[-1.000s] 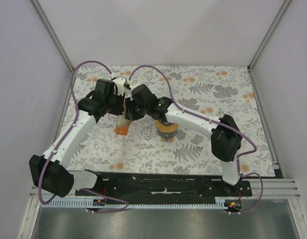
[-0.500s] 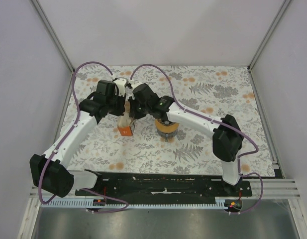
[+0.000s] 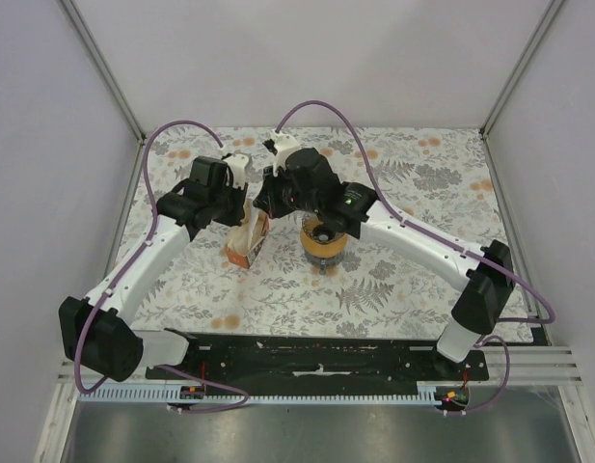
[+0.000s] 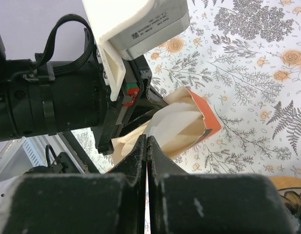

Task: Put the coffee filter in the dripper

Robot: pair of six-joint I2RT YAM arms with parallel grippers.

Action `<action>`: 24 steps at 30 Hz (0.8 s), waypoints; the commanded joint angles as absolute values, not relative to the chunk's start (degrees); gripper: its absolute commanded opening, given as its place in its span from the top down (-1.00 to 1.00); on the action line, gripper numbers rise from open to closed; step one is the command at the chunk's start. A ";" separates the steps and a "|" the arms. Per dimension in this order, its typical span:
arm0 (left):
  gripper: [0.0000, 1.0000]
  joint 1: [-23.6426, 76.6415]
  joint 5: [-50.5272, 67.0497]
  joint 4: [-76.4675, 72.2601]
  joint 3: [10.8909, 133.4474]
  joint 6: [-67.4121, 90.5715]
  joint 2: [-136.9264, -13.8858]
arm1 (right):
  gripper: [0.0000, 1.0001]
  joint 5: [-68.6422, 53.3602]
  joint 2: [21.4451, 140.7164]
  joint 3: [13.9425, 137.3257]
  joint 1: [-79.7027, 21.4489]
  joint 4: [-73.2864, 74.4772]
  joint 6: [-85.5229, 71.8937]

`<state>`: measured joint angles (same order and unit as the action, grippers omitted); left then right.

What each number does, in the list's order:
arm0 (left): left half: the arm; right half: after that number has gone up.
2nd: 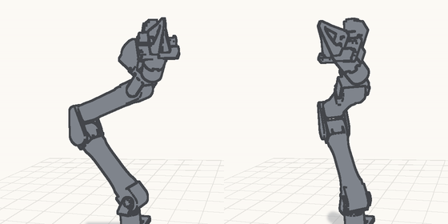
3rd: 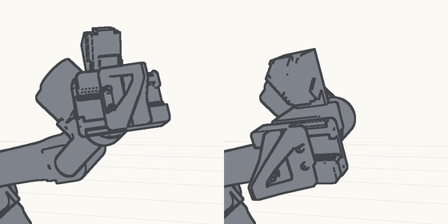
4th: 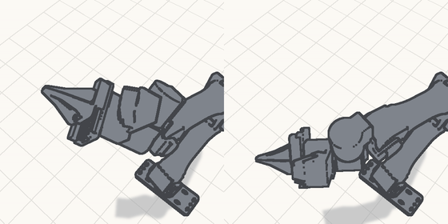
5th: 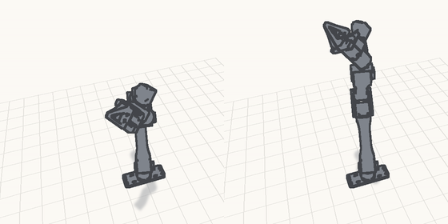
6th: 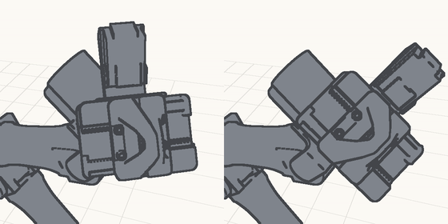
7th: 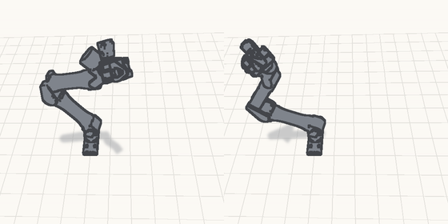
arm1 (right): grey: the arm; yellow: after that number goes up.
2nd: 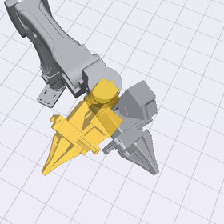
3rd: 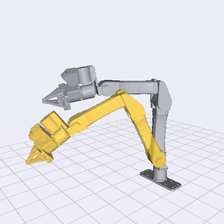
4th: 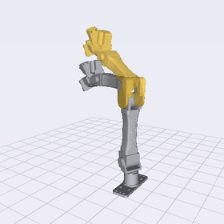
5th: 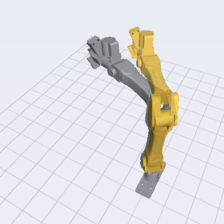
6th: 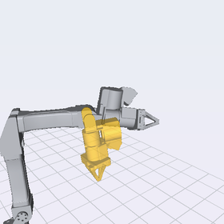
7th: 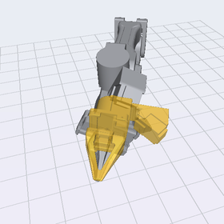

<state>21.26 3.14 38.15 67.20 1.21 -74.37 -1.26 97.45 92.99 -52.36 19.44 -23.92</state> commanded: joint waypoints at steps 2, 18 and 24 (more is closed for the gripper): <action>0.96 21.18 3.25 37.97 67.06 0.09 -74.27 | 1.00 -1.32 96.15 92.55 -52.12 16.87 -22.85; 0.96 13.81 5.18 34.28 67.33 -4.57 -80.85 | 1.00 -2.02 81.66 86.05 -49.40 15.47 -14.07; 0.96 8.62 7.73 31.38 67.24 -6.59 -84.90 | 1.00 -1.84 77.00 82.88 -49.04 15.47 -8.18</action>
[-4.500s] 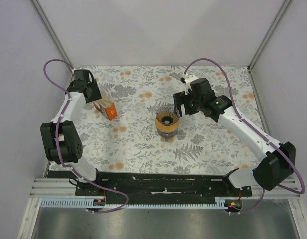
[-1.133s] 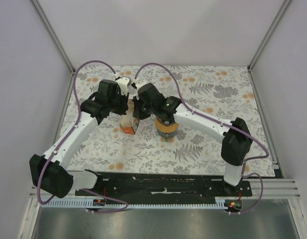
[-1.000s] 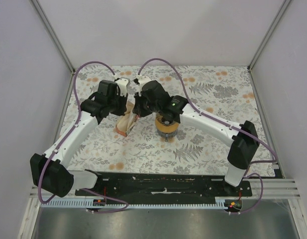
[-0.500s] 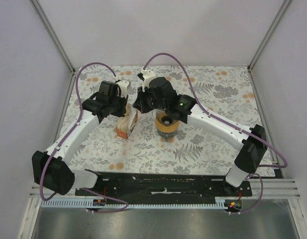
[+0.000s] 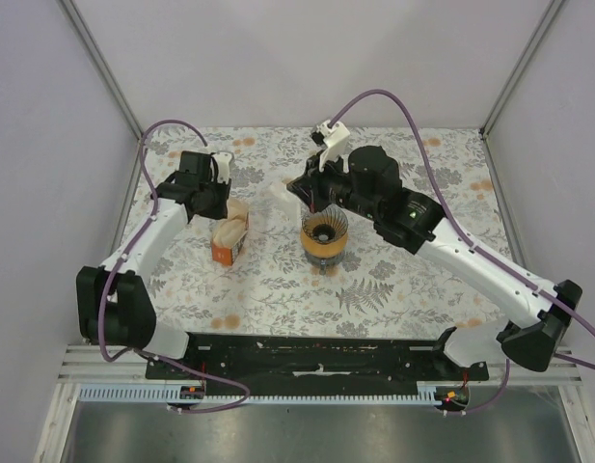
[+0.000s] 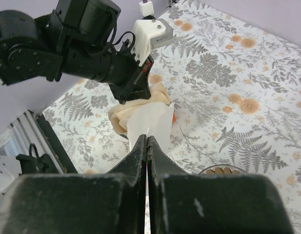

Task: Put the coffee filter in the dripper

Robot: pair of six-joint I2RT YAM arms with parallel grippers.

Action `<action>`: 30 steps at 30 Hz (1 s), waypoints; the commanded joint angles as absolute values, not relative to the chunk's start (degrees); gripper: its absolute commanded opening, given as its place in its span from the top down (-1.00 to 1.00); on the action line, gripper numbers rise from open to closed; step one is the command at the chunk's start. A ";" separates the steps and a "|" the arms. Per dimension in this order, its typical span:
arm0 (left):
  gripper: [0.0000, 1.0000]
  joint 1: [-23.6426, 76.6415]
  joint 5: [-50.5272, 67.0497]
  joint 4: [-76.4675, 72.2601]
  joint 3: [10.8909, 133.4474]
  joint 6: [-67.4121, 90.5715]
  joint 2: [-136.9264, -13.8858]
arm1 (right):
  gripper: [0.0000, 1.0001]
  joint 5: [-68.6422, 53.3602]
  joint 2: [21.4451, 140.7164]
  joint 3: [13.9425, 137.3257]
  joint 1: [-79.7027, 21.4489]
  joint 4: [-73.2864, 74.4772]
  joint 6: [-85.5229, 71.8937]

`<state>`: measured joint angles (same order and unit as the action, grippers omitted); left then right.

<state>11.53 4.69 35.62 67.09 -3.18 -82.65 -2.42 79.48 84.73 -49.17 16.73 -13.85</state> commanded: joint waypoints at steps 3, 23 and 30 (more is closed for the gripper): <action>0.84 7.82 10.10 31.20 67.41 -7.91 -86.66 | 1.00 -3.16 74.71 81.57 -49.04 15.55 -4.67; -0.60 7.91 21.52 39.28 73.12 -14.24 -76.82 | 0.97 -9.67 72.07 77.35 -48.34 19.34 1.14; -0.60 17.39 26.98 45.26 73.04 -14.86 -76.19 | 0.39 -3.78 70.58 74.45 -45.89 20.12 -1.48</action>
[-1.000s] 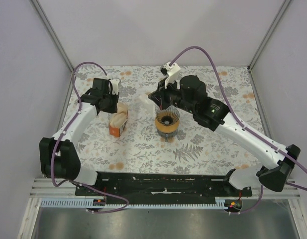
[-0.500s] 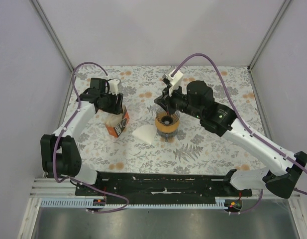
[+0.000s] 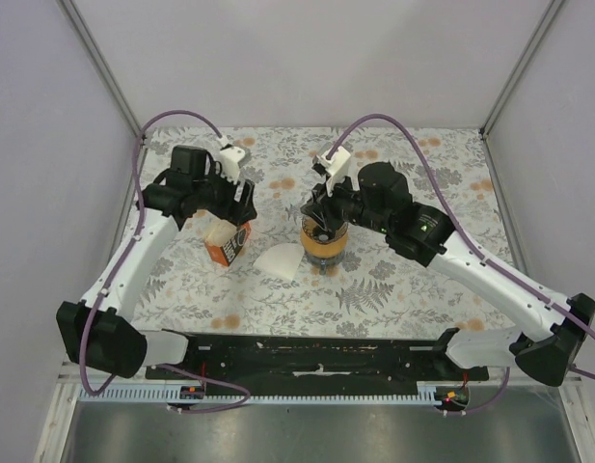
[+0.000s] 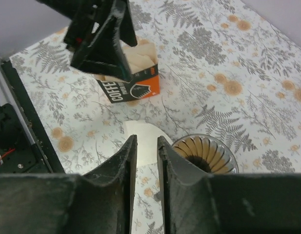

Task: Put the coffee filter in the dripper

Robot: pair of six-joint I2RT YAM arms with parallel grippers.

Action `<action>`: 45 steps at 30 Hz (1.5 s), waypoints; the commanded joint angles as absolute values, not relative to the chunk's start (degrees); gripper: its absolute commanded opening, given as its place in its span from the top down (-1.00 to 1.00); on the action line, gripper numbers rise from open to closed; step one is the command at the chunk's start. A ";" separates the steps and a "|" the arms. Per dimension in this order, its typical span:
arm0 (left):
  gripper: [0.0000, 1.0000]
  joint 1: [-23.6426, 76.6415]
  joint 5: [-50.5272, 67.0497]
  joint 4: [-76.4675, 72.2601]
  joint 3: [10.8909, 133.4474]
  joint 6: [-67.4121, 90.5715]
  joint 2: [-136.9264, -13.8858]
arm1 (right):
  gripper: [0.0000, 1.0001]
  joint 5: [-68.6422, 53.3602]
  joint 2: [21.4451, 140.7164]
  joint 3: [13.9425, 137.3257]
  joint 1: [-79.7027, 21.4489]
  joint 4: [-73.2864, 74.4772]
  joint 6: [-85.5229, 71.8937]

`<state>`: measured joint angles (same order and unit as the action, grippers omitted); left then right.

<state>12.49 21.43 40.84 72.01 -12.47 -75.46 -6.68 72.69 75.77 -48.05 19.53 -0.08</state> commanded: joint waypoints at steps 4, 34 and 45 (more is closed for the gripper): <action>-0.63 21.62 26.98 44.39 72.42 -14.85 -81.72 | 0.16 -6.94 68.30 72.51 -41.49 20.21 -4.04; -0.16 23.73 32.16 45.61 80.07 -22.59 -113.99 | -0.25 -5.19 60.38 66.09 -36.74 23.29 -3.16; 0.96 23.56 36.04 52.46 81.91 -24.79 -111.37 | -0.27 -4.57 59.94 66.27 -36.56 23.90 -2.99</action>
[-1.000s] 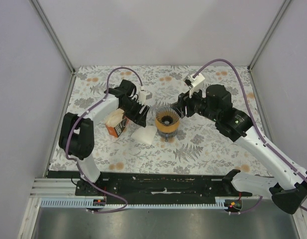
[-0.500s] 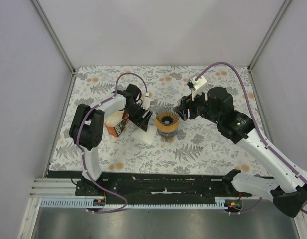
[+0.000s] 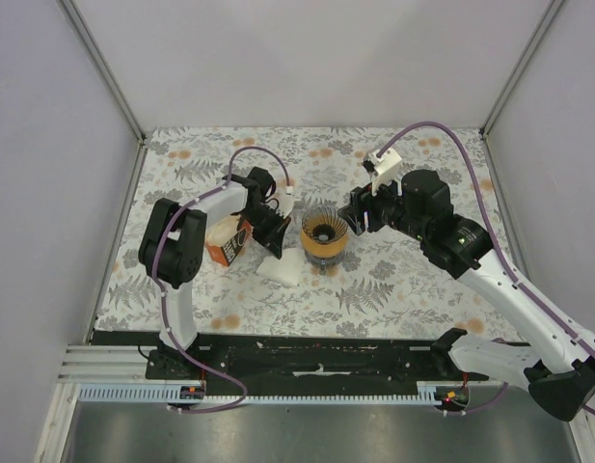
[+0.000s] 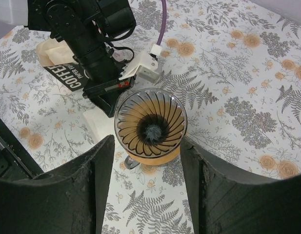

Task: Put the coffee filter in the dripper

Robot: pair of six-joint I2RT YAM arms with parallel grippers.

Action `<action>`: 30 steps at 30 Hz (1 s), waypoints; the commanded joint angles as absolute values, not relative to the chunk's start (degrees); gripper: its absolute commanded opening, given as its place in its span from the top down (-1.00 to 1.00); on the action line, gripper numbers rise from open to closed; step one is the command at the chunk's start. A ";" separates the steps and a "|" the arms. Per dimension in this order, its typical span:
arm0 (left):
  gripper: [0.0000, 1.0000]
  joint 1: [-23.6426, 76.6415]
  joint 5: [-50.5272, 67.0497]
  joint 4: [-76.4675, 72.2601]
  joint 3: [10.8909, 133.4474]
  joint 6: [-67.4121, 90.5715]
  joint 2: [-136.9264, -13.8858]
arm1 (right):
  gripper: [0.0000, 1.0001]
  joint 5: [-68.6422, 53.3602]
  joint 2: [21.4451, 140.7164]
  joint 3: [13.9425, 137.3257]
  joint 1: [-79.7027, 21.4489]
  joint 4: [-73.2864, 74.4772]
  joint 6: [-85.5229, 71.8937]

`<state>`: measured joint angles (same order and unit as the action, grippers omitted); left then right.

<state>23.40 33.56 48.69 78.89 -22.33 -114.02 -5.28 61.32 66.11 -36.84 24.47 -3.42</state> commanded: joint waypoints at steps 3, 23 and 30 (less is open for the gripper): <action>0.96 23.64 33.06 54.40 83.40 -25.22 -107.77 | -0.28 -4.48 60.03 66.80 -36.65 24.52 -3.08; 0.96 33.12 15.04 85.52 98.79 -51.67 -82.99 | -0.75 -16.33 65.30 78.92 -36.30 29.44 -0.53; 0.96 41.13 20.38 84.82 94.66 -69.94 -71.20 | -0.96 -28.72 70.57 81.91 -36.47 29.71 1.58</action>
